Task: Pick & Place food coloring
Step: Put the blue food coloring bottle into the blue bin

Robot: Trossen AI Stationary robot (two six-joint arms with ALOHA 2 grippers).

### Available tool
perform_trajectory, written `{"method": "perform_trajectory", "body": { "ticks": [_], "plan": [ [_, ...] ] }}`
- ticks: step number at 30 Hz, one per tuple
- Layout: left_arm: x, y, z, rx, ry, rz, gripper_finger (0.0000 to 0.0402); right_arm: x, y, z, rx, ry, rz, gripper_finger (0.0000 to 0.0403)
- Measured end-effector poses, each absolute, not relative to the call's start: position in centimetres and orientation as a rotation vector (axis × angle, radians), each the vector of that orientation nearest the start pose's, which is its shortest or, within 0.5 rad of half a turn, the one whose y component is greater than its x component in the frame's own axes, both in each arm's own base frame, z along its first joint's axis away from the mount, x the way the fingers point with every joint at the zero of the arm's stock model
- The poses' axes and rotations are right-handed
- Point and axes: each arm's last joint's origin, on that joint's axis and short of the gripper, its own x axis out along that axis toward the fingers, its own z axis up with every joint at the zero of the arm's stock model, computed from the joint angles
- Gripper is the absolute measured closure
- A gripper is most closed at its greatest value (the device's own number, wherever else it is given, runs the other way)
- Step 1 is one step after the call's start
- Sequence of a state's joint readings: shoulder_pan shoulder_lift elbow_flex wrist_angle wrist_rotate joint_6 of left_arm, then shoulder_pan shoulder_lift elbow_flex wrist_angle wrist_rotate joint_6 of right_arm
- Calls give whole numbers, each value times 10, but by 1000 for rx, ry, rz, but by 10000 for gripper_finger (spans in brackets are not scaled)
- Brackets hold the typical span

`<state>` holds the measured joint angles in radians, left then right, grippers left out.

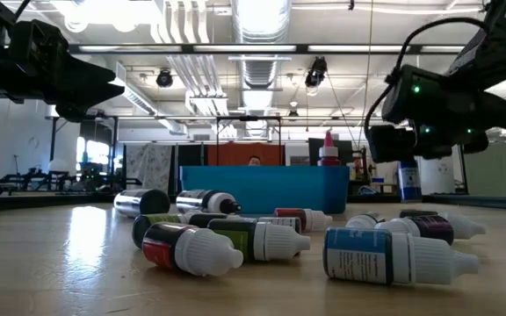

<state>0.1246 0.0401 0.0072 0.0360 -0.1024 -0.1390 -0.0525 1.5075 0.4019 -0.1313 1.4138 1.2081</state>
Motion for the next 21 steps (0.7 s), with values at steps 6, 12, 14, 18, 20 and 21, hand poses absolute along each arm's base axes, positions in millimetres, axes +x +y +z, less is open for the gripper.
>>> {"method": "perform_trajectory", "body": {
  "ticks": [6, 12, 14, 18, 20, 21],
  "plan": [
    [98, 15, 166, -138, -19, 227, 226, 193, -38, 95, 73, 128, -1579, 279],
    [98, 15, 166, -138, -19, 227, 226, 204, -37, 101, 57, 190, -1553, 263],
    [98, 15, 166, -138, -19, 226, 226, 207, -37, 104, 56, 207, -1543, 255],
    [98, 15, 166, -138, -19, 227, 225, 210, -37, 105, 95, 256, -1513, 235],
    [98, 15, 166, -138, -19, 227, 226, 211, -37, 104, 113, 270, -1503, 225],
    [98, 15, 166, -138, -19, 227, 226, 211, -37, 104, 115, 272, -1501, 219]
  ]
}}
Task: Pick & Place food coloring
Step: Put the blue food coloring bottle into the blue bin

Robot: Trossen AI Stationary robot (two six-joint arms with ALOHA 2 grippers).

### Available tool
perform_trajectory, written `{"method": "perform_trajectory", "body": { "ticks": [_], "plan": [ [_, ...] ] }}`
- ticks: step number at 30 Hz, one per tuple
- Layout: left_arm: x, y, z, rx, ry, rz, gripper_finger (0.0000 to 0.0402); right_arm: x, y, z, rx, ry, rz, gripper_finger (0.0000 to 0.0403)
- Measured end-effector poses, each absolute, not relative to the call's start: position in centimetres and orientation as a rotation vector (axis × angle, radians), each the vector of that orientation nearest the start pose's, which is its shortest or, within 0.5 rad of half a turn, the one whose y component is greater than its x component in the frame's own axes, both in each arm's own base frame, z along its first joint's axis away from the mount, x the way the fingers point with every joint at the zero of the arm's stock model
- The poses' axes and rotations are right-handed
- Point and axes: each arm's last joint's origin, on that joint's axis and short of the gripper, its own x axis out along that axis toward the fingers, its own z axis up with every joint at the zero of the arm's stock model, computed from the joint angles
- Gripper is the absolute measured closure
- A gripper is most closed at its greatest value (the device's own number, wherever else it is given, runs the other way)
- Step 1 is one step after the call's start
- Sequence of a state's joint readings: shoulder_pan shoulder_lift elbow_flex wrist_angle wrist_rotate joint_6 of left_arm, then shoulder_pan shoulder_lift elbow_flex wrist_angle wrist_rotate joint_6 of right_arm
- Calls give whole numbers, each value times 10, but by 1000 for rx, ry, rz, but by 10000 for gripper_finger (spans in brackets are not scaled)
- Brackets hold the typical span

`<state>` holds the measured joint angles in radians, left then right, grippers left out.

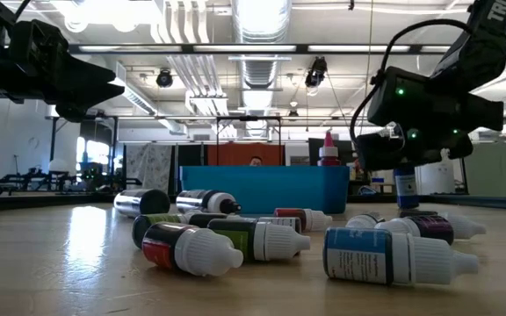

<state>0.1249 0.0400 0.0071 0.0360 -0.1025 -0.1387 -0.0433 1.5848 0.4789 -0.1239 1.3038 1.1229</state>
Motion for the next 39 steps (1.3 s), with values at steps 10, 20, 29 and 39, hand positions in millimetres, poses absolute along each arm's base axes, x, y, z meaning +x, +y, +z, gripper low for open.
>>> {"method": "perform_trajectory", "body": {
  "ticks": [10, 20, 29, 39],
  "plan": [
    [98, 15, 166, -138, -19, 227, 226, 207, -36, 109, 125, 303, -1492, 167],
    [98, 15, 166, -138, -19, 227, 226, 183, -34, 116, 259, 371, -1535, 111],
    [98, 15, 166, -138, -19, 227, 226, 181, -29, 138, 598, 600, -1337, 68],
    [98, 15, 166, -138, -19, 226, 226, 155, -37, 230, 841, 739, -1308, 68]
  ]
}}
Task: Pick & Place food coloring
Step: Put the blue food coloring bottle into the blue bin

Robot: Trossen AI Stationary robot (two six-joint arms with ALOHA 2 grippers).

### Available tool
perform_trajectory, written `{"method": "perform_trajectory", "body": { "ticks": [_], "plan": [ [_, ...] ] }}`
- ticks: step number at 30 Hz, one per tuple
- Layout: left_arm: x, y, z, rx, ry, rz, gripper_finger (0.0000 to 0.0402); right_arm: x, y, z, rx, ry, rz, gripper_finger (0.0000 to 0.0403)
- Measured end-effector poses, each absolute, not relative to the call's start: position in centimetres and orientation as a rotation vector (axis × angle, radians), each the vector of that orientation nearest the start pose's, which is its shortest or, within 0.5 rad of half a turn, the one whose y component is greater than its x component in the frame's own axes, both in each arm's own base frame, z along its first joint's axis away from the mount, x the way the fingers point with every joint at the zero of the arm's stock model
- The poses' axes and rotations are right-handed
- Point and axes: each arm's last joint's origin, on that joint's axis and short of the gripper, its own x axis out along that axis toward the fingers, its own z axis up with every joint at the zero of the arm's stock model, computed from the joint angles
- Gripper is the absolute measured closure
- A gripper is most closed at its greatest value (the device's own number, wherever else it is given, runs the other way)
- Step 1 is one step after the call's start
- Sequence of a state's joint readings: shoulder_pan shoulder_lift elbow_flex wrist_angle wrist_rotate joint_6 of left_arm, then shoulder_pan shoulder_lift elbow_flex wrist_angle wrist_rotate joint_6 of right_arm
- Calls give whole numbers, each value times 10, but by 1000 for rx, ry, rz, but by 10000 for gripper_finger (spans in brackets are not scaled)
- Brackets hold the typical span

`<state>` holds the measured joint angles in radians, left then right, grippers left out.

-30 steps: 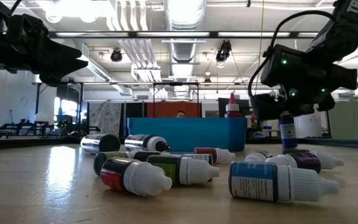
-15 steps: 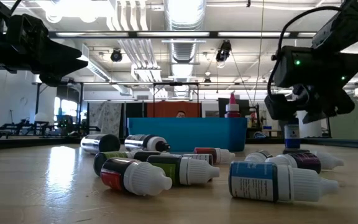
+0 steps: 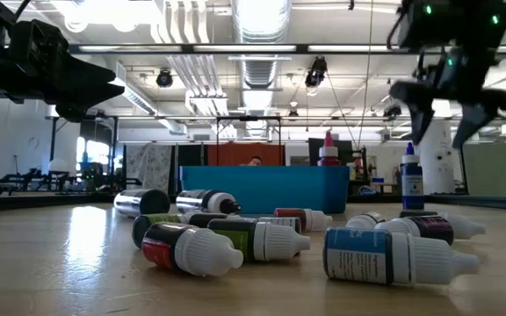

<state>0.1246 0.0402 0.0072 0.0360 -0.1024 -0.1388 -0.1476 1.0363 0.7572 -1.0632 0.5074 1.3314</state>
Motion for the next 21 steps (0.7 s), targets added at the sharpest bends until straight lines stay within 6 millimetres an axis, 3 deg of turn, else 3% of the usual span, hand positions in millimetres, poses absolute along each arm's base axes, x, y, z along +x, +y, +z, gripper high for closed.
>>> {"method": "perform_trajectory", "body": {
  "ticks": [3, 6, 12, 21],
  "plan": [
    [98, 15, 166, -138, -19, 227, 226, 157, -53, 252, 845, 760, -1279, 74],
    [98, 15, 166, -138, -19, 227, 226, 157, -75, 258, 875, 813, -1296, 77],
    [98, 15, 166, -138, -19, 227, 226, 153, -107, 246, 1023, 961, -1201, 78],
    [98, 15, 166, -138, -19, 227, 226, 160, -116, 234, 1035, 1011, -1160, 78]
  ]
}}
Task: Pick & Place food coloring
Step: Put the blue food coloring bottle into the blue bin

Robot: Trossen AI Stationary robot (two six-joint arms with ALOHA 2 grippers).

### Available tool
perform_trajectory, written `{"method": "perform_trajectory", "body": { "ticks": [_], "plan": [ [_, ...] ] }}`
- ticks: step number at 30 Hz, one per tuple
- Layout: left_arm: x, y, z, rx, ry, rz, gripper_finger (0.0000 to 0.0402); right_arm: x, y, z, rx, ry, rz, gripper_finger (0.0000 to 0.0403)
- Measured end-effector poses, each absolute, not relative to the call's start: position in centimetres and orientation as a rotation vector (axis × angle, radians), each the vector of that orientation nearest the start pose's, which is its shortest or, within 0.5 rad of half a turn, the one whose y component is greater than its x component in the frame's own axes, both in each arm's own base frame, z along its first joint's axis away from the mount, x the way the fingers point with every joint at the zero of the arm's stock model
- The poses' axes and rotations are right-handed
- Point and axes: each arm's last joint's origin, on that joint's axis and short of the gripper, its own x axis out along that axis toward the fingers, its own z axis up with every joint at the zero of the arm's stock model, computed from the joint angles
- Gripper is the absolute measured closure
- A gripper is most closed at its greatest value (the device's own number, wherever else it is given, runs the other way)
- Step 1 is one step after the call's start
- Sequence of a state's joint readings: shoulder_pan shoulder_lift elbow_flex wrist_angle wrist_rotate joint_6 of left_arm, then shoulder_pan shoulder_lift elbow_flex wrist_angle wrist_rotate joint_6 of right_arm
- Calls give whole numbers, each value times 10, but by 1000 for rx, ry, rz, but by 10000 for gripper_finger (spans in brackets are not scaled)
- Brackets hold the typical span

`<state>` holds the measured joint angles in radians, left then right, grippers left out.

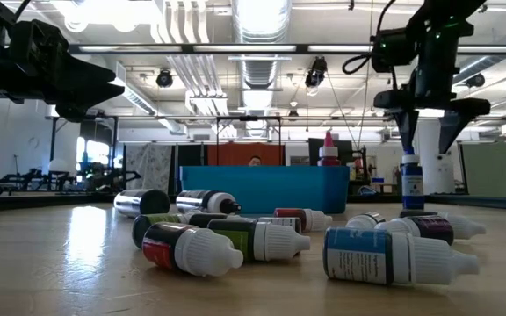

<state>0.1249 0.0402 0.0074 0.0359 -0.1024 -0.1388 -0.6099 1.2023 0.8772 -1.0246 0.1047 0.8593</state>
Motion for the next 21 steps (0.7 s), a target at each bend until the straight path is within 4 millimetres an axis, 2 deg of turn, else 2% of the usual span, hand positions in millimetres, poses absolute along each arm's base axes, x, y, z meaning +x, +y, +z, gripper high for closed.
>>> {"method": "perform_trajectory", "body": {
  "ticks": [4, 9, 15, 21],
  "plan": [
    [98, 15, 166, -138, -19, 226, 226, 169, -122, 230, 1021, 978, -1139, 78],
    [98, 15, 166, -138, -19, 227, 226, 174, -125, 218, 1001, 1068, -1138, 89],
    [98, 15, 166, -138, -19, 226, 226, 178, -128, 210, 990, 1119, -1137, 145],
    [98, 15, 166, -138, -19, 226, 226, 179, -128, 210, 973, 1122, -1129, 203]
  ]
}}
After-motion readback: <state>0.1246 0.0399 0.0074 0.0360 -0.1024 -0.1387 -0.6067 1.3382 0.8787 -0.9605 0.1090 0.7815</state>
